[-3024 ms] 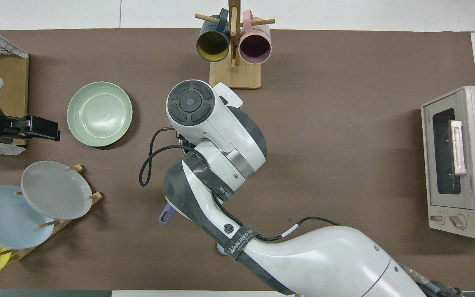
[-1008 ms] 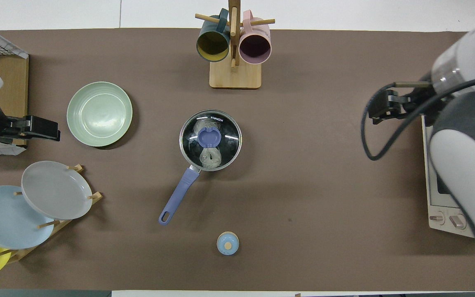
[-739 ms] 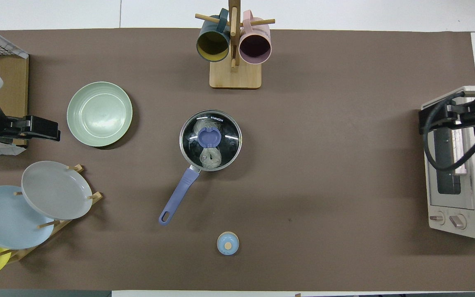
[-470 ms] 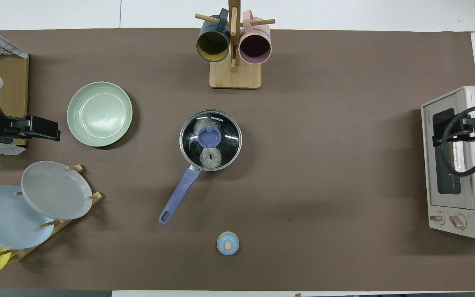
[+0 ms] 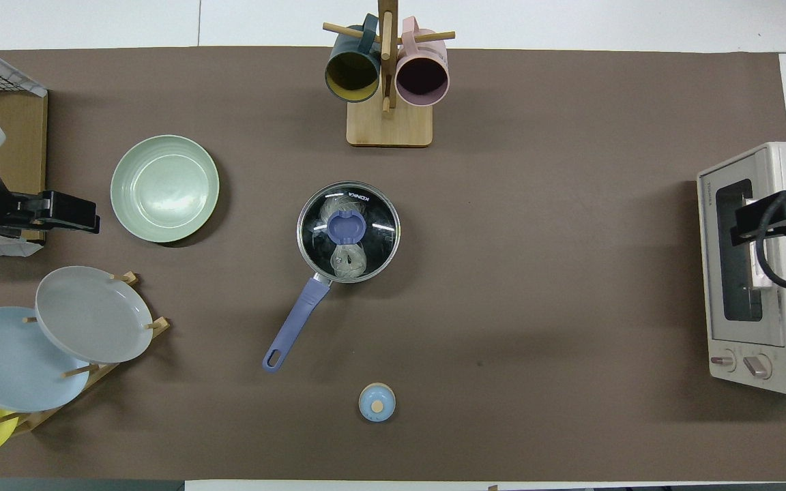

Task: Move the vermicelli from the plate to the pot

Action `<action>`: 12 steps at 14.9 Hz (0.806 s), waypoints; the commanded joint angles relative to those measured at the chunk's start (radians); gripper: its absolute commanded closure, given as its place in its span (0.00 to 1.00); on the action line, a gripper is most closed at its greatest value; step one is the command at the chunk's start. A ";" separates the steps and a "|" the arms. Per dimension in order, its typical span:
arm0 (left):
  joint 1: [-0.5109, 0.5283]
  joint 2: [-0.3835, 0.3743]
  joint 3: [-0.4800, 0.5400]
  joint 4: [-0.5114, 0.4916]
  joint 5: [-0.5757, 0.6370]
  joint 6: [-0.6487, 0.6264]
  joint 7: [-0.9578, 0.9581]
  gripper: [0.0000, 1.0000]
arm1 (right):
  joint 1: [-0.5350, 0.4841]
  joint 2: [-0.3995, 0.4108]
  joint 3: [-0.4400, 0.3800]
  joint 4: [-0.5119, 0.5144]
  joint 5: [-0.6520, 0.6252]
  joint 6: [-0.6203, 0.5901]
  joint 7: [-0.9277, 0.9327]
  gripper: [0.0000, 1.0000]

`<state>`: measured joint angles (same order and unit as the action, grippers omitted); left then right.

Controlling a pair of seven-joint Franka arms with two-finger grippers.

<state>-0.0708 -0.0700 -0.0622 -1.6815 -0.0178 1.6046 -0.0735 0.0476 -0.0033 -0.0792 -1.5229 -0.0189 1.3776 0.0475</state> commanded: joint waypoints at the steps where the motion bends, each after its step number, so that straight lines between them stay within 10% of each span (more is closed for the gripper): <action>1: -0.009 -0.010 0.005 -0.004 0.009 0.008 0.006 0.00 | -0.015 -0.021 -0.008 -0.048 0.024 0.034 -0.034 0.00; 12: -0.007 -0.010 0.005 -0.004 0.009 0.008 0.008 0.00 | -0.014 -0.018 0.039 -0.046 0.028 0.064 -0.063 0.00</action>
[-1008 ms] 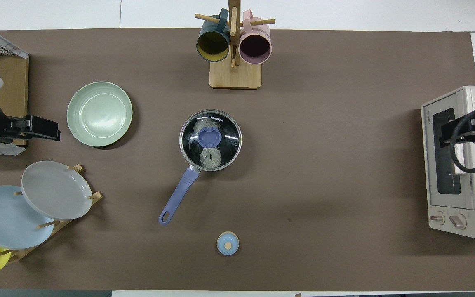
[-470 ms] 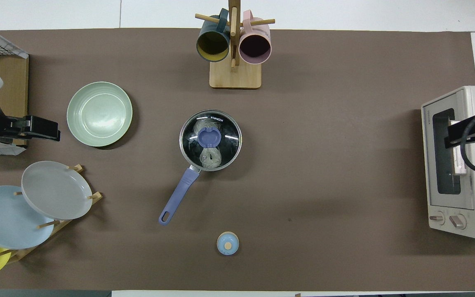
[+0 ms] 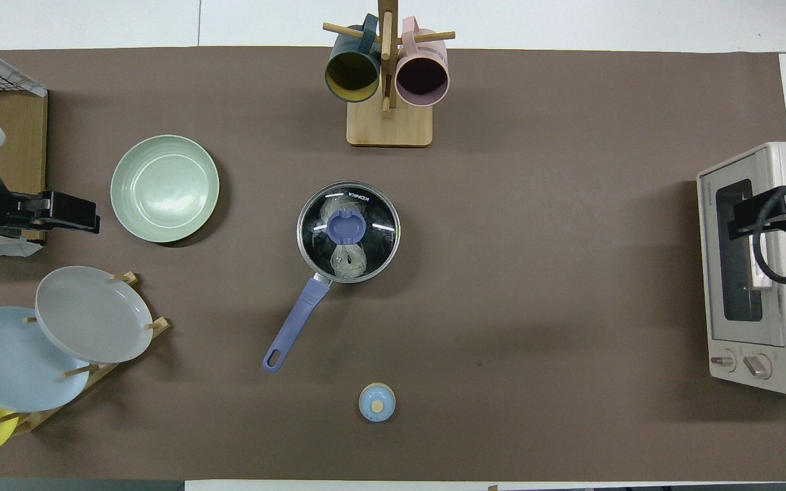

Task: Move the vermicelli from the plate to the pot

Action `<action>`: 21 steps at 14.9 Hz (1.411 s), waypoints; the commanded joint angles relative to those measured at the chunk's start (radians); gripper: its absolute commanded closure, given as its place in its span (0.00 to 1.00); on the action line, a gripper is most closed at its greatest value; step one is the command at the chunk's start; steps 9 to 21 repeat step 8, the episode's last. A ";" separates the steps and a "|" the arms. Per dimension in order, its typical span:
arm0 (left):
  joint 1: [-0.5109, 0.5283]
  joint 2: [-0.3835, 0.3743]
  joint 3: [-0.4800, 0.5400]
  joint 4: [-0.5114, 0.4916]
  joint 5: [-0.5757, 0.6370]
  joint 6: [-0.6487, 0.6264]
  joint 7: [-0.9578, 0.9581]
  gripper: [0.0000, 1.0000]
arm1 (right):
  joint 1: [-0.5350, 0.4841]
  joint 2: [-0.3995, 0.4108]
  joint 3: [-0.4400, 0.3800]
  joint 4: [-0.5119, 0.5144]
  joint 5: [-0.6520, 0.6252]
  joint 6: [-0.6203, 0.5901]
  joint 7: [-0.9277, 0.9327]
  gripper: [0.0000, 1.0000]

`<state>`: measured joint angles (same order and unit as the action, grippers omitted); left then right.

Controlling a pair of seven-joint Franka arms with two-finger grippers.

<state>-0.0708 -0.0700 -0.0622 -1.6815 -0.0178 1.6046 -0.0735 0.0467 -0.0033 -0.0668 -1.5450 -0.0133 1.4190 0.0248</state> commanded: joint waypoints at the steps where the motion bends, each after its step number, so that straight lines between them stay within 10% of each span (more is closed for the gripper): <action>1: -0.007 -0.010 0.005 -0.004 0.009 0.008 0.008 0.00 | -0.013 -0.018 0.033 -0.023 0.023 0.023 -0.042 0.00; 21: -0.007 -0.010 0.005 -0.004 0.009 0.008 0.008 0.00 | -0.015 -0.018 0.035 -0.024 0.023 0.044 -0.043 0.00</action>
